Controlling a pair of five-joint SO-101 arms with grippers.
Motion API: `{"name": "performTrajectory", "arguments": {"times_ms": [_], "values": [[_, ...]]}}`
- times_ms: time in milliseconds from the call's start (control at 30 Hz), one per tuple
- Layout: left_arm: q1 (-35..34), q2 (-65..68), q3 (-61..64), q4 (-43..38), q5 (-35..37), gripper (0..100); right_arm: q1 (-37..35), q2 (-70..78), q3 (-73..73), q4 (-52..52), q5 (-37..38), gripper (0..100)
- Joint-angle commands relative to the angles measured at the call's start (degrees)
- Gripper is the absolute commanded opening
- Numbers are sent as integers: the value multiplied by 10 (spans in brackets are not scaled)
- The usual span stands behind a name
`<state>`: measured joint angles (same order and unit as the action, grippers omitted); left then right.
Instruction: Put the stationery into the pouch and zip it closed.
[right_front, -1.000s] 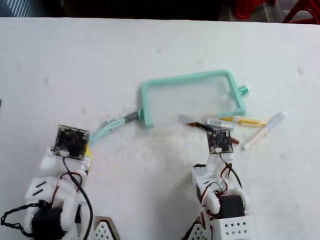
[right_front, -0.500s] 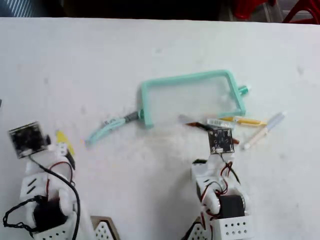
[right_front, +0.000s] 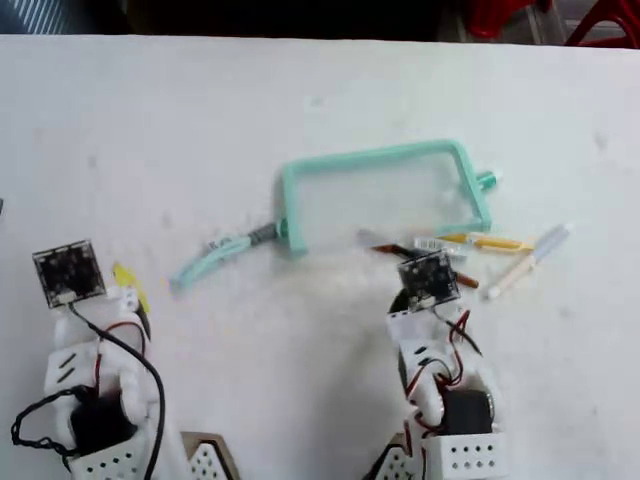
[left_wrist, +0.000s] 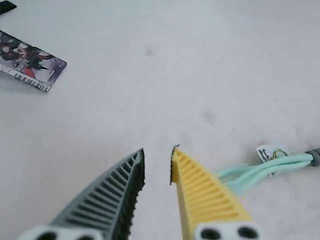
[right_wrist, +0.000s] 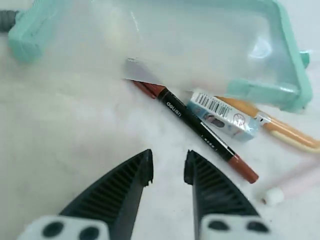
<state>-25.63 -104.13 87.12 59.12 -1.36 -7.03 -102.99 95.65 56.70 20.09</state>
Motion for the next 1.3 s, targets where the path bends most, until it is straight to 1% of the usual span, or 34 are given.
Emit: {"name": "performTrajectory", "arguments": {"times_ms": [0, 133, 200, 233, 300, 367, 433, 533, 633, 733, 833, 967, 1167, 1233, 1267], "values": [[40, -7, 2, 5, -33, 120, 3, -3, -33, 7, 78, 123], [58, -7, 9, 1, -41, 121, 5, -4, -45, 0, 95, 98], [57, -7, -17, 17, -24, 121, 3, -4, -55, -10, 113, 80], [52, -7, -27, 39, -23, 121, 3, -4, -61, -15, 124, 75], [29, -7, -28, 74, -55, 121, 3, -4, -73, -14, 149, 74], [4, -7, -10, 75, -116, 121, 3, -4, -76, -14, 180, 74], [-14, -7, 18, 74, -161, 121, 2, -4, -80, -19, 198, 70], [-24, -7, 52, 40, -182, 121, -10, -3, -83, -31, 200, 70], [-41, -7, 60, 20, -178, 121, -44, -3, -75, -17, 200, 70], [-41, -7, 61, 20, -178, 120, -58, -3, -75, -14, 200, 67], [-41, -7, 62, 20, -178, 120, -59, -1, -105, -5, 198, 11], [-41, -7, 62, 21, -181, 120, -73, -1, -113, 12, 164, 34], [-36, -7, 72, 18, -182, 120, -87, 0, -143, 18, 160, 38], [-36, -7, 73, 18, -182, 120, -91, 0, -176, 38, 159, 38], [-36, -7, 73, 18, -182, 120, -105, 0, -193, 51, 159, 38]]}}
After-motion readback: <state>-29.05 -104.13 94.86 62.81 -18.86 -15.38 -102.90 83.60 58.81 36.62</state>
